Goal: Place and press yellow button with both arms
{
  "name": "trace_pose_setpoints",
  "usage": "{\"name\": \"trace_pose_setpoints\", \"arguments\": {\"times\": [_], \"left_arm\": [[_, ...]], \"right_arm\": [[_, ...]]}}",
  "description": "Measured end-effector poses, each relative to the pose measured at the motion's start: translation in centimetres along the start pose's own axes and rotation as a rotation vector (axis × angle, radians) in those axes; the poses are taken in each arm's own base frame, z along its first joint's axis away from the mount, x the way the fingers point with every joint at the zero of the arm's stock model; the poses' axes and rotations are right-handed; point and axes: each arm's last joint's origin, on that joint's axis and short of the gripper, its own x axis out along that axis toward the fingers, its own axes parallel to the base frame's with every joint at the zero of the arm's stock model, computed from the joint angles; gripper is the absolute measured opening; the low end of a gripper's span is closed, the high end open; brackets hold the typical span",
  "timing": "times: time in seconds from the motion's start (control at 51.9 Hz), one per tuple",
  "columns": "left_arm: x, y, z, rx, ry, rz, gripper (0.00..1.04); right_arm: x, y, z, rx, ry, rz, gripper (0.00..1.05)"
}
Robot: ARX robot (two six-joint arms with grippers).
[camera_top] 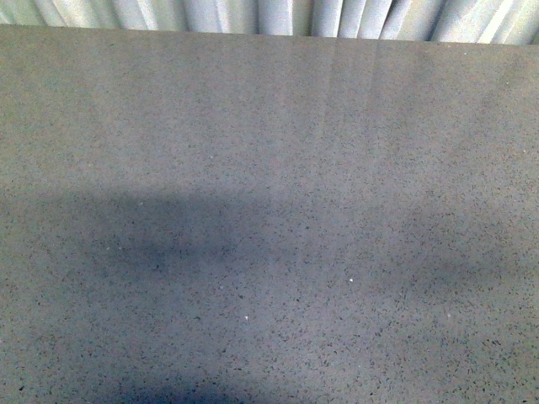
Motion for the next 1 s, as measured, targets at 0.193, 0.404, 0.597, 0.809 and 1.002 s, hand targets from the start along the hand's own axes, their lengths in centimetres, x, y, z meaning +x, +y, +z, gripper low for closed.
{"name": "trace_pose_setpoints", "arguments": {"times": [0.193,0.404,0.597,0.809,1.002], "left_arm": [[0.7,0.2,-0.3,0.002,0.015,0.005,0.96],[1.4,0.2,-0.8,0.001,0.034,0.011,0.96],[1.8,0.3,-0.9,0.000,0.040,0.016,0.96],[2.2,0.2,-1.0,0.002,0.046,0.018,0.96],[2.3,0.1,-1.0,0.004,0.048,0.015,0.95]], "right_arm": [[0.0,0.0,0.0,0.000,0.000,0.000,0.96],[0.0,0.0,0.0,0.000,0.000,0.000,0.96],[0.0,0.0,0.0,0.000,0.000,0.000,0.96],[0.0,0.0,0.0,0.000,0.000,0.000,0.96],[0.0,0.0,0.0,0.000,0.000,0.000,0.96]]}}
